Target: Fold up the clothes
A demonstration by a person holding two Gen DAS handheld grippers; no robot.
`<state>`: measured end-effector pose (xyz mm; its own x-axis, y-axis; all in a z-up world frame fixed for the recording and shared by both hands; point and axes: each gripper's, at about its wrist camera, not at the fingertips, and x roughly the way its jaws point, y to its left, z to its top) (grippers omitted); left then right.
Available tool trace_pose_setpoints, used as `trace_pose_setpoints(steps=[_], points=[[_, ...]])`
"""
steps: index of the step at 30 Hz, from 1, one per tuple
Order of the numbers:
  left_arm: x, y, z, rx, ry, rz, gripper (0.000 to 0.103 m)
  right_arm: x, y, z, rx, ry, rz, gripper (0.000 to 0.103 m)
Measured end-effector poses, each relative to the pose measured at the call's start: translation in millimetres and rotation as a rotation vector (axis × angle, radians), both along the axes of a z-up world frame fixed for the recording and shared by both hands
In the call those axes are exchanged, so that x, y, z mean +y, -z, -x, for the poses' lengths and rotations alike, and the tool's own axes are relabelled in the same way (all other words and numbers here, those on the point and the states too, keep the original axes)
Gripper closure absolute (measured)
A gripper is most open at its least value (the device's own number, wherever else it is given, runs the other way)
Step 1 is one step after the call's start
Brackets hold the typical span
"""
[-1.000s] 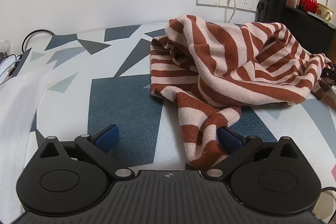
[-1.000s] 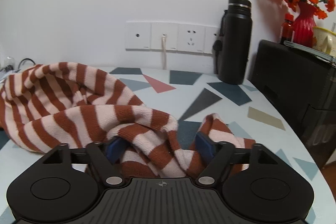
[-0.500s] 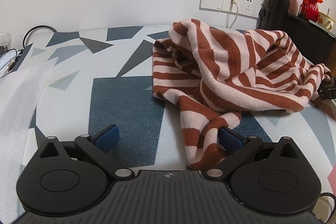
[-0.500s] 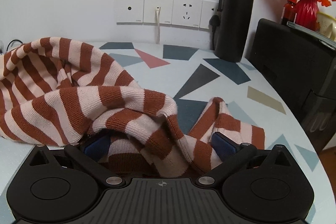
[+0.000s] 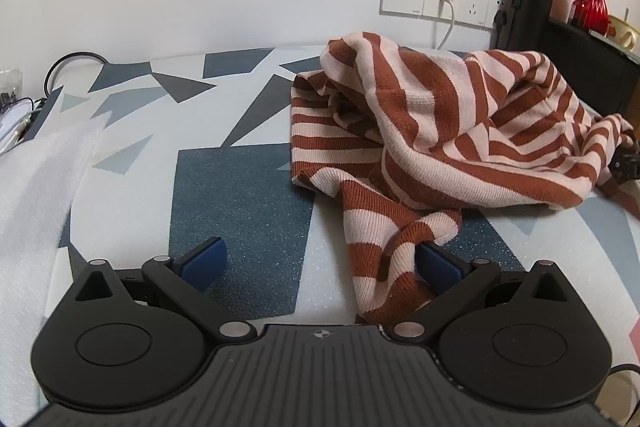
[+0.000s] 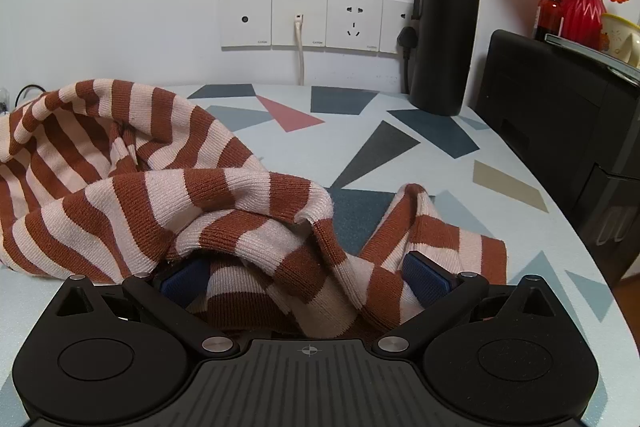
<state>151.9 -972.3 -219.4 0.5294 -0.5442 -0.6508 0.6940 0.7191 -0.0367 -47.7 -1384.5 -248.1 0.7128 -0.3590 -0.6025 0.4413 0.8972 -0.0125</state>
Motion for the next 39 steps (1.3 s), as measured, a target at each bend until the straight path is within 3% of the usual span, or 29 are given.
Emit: trace_pose_setpoints(steps=[17,27,30,34,39], points=[[-9.0,-0.4,2.8,0.004,0.034,-0.064,0.0,15.0,-5.3,-16.9,0.116,0.028,0.079,0.001],[-19.1,-4.9,-8.4,0.046,0.124,-0.115,0.0,23.8,-18.9,-39.9,0.289,0.085,0.065,0.001],[-23.4,-4.7,-11.2,0.041,0.151,-0.114,0.0,34.5,-23.7,-40.8,0.314,0.047,0.068,0.001],[-26.1,-5.4,-17.7,0.044,0.187,-0.106,0.0,55.9,-36.3,-37.0,0.277,-0.046,0.134,0.001],[-22.7,-7.0,-32.4,0.087,0.178,-0.034,0.0,88.7,-40.6,-35.7,0.22,-0.23,0.318,0.005]])
